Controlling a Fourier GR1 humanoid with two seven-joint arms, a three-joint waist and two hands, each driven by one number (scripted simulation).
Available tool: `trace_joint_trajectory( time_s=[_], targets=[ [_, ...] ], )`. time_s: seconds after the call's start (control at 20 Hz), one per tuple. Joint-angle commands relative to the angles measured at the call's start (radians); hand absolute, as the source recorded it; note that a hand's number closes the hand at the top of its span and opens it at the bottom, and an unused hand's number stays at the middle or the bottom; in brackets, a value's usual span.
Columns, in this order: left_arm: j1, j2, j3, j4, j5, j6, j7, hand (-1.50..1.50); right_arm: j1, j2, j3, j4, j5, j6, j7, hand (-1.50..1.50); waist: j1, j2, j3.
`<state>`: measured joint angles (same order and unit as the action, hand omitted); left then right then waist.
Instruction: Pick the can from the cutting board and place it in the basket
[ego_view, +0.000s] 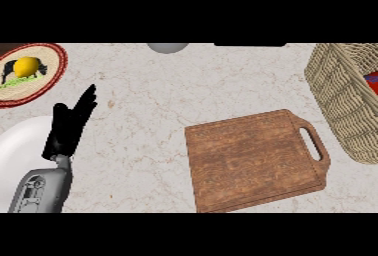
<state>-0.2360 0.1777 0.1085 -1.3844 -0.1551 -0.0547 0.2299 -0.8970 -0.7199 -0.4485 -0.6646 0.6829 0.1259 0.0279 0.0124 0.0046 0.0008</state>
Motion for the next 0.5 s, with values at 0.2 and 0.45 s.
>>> trace_joint_trajectory(
  time_s=[0.2, 0.45],
  targets=[
    [-0.012, 0.015, 0.014, 0.022, 0.0, -0.003, -0.006, 0.0, -0.001, -0.051, -0.15, 0.032, -0.079, -0.224, -0.035, -1.5, -0.003, 0.002, 0.0],
    [-0.013, -0.003, 0.013, 0.001, 0.004, 0.011, 0.009, 0.0, 0.063, -0.158, -0.239, 0.092, -0.153, -0.161, -0.004, -1.5, -0.013, 0.0, 0.0]
  ],
)
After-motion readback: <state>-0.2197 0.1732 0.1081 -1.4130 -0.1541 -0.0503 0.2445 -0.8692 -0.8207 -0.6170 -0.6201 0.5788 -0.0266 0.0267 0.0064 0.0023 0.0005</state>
